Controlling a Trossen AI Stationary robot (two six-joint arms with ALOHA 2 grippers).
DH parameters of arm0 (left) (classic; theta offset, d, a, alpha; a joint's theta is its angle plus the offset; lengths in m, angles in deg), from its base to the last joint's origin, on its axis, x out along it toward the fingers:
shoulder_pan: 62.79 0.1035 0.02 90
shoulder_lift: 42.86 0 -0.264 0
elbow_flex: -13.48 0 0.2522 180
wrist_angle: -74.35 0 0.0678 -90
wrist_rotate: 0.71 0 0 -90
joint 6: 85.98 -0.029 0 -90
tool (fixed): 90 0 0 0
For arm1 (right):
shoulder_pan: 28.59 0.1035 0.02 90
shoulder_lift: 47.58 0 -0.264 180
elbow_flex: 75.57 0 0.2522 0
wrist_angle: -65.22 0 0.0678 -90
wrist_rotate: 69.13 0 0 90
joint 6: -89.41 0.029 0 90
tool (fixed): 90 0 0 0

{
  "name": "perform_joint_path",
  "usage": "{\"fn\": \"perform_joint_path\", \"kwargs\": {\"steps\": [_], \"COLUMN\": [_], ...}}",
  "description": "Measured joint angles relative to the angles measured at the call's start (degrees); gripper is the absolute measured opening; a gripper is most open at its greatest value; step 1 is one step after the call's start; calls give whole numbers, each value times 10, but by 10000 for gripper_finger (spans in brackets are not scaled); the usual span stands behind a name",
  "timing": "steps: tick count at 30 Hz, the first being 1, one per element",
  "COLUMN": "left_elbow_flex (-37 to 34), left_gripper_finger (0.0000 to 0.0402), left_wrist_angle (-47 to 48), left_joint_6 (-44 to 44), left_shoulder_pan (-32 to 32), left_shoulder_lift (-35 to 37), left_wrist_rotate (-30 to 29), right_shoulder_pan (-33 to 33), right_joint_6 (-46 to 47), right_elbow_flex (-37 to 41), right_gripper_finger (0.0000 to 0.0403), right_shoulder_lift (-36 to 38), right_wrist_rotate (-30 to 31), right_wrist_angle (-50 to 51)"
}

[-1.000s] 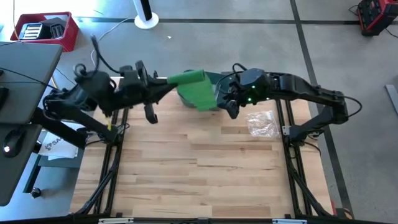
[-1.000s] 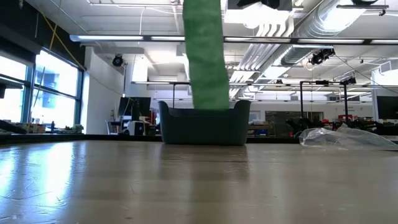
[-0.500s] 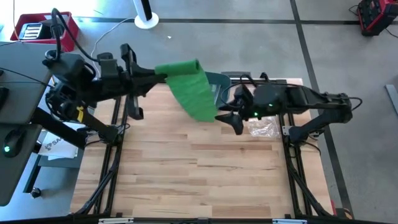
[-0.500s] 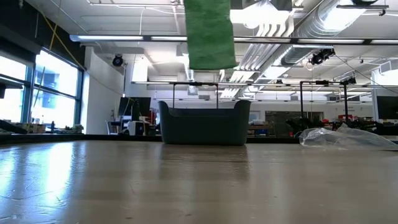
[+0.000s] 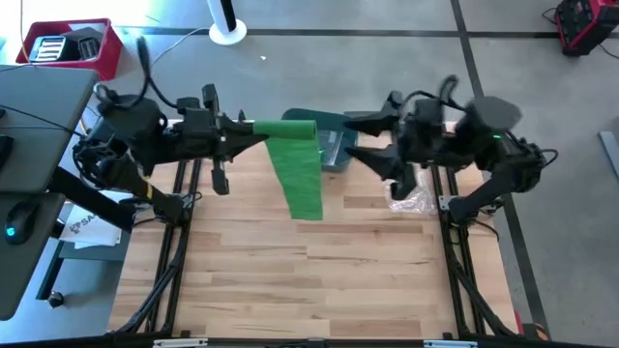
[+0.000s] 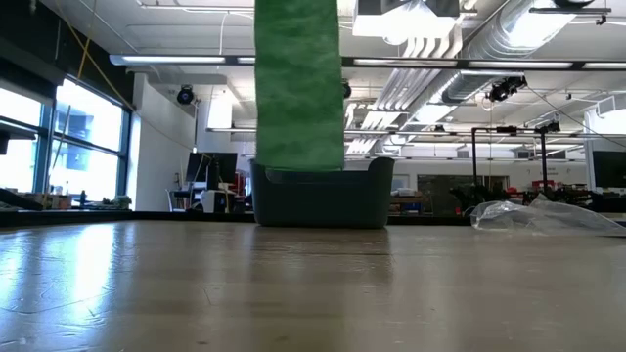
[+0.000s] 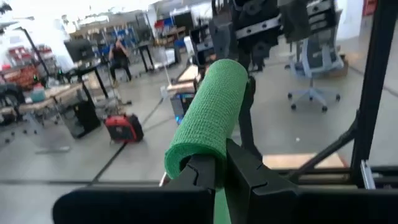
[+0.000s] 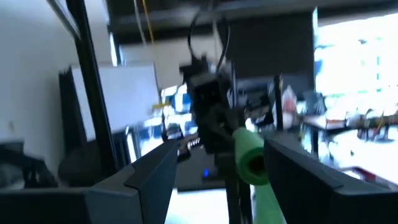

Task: Roll bandage
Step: Roll the green bandage

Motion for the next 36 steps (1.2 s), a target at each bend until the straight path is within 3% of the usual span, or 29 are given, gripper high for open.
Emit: {"fn": "perform_joint_path", "kwargs": {"steps": [3,7,19,26,29,32,36], "left_elbow_flex": [0,0,0,0,0,0,0], "left_gripper_finger": [5,5,5,5,5,9,37], "left_wrist_angle": [16,23,23,28,32,33,31], "left_joint_6": [7,17,25,33,43,66,99], "left_shoulder_pan": [7,14,21,22,22,22,25], "left_shoulder_lift": [-5,-13,-18,-23,-27,-27,-27], "left_wrist_rotate": [0,-1,11,104,116,117,127], "right_shoulder_pan": [-8,-14,-32,-48,-50,-51,-51], "right_joint_6": [18,19,19,56,67,73,44], "right_elbow_flex": [-59,-130,-124,-124,-124,-124,-124], "right_gripper_finger": [232,232,232,232,229,205,123], "right_shoulder_lift": [-42,-90,-87,-99,-102,-105,-108], "right_wrist_rotate": [-23,9,-30,-74,-77,-70,-67], "right_wrist_angle": [89,196,188,200,200,200,200]}}
